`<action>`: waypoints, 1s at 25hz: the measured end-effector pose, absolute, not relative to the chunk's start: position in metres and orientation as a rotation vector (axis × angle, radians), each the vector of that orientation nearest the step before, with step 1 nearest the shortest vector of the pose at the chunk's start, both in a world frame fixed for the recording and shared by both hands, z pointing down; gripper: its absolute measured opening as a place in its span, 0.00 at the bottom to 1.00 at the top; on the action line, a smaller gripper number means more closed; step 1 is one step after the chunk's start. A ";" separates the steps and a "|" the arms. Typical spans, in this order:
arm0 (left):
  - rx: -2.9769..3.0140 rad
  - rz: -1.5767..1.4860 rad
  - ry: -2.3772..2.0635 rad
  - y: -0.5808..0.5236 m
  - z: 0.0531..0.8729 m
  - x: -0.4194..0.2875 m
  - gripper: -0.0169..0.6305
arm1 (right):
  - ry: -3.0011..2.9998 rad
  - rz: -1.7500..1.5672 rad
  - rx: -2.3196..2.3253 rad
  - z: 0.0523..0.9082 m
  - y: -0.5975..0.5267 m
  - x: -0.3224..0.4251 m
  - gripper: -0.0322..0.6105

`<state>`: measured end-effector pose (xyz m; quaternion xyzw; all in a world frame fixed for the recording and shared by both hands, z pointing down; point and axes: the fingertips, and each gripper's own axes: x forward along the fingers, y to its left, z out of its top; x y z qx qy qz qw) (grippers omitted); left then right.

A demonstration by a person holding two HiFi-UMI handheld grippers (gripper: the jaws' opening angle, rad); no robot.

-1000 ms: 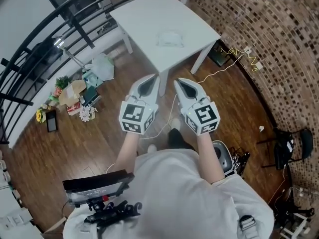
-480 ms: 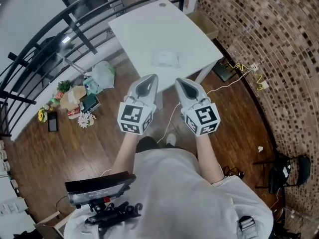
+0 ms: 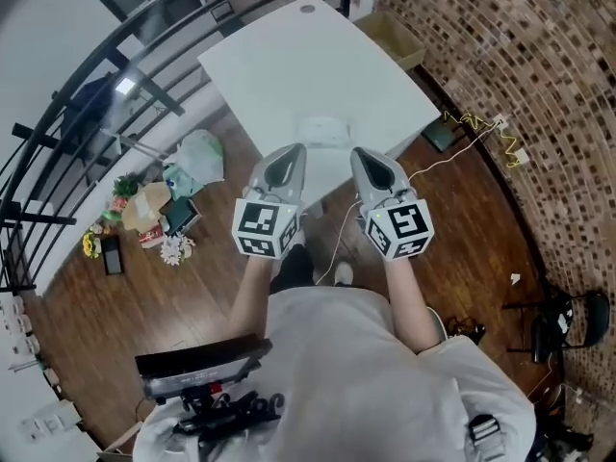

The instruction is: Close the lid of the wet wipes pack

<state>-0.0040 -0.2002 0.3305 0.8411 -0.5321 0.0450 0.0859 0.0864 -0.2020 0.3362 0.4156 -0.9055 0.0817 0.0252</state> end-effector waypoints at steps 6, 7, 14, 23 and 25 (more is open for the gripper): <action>2.563 0.110 -1.476 -0.260 0.331 -0.027 0.05 | -2.754 0.205 1.318 0.333 -0.251 0.056 0.04; 2.563 0.105 -1.466 -0.268 0.332 -0.034 0.05 | -2.741 0.204 1.325 0.335 -0.257 0.050 0.04; 2.635 0.114 -1.319 -0.305 0.345 -0.054 0.05 | -2.626 0.236 1.386 0.359 -0.283 0.031 0.04; 2.577 0.171 -1.250 -0.338 0.384 -0.052 0.05 | -2.530 0.325 1.345 0.405 -0.304 0.049 0.04; 2.551 0.195 -1.264 -0.349 0.393 -0.056 0.05 | -2.505 0.315 1.309 0.418 -0.315 0.049 0.04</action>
